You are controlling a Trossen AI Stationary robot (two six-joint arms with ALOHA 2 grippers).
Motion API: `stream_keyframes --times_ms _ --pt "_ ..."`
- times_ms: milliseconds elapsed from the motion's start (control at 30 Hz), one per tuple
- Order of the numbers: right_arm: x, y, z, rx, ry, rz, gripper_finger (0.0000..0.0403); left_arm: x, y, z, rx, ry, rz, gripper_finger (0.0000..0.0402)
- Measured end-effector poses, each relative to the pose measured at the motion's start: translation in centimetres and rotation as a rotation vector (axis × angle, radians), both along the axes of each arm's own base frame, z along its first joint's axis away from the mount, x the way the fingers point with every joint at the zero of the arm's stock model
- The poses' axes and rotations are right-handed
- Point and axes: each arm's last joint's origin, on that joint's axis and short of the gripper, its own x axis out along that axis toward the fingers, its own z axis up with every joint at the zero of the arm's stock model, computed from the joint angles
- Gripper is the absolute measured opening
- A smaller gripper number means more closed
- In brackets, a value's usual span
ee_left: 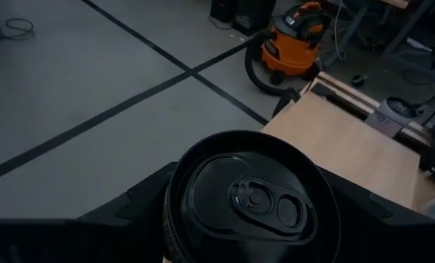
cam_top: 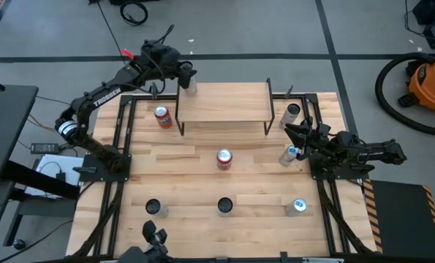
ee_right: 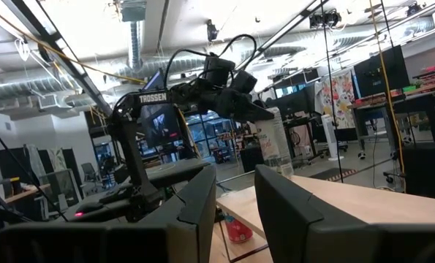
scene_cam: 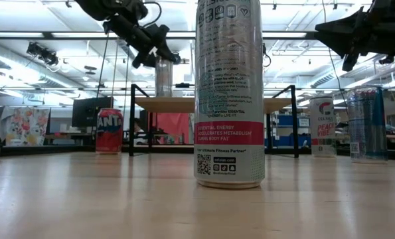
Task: Place canned beverage on shelf
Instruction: Put the top white yellow soda can on the shelf
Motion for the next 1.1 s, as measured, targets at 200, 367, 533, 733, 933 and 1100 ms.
stream_keyframes --times_ms 200,367,533,733,933,1100 --pt "0.00 0.00 0.01 0.000 0.000 0.000 0.0107 0.80 0.26 -0.68 -0.007 0.003 -0.012 0.0262" --pt "0.00 0.00 0.00 0.000 0.000 0.000 0.0107 0.83 0.23 -0.70 -0.012 0.000 -0.012 0.0262" --pt "0.00 0.00 0.00 0.000 0.000 0.000 0.0107 0.95 0.13 -0.70 -0.012 0.001 -0.016 0.0262" --pt "-0.01 0.00 0.02 0.000 -0.001 0.000 0.0107 0.96 0.10 -0.72 -0.017 0.000 -0.015 0.0298" --pt "-0.01 0.00 0.01 0.000 -0.001 0.000 0.0107 0.96 0.06 -0.77 -0.021 0.004 -0.017 0.0311" --pt "0.00 0.00 0.01 0.000 0.000 0.000 0.0107 0.96 0.06 -0.77 -0.020 0.004 -0.017 0.0309"
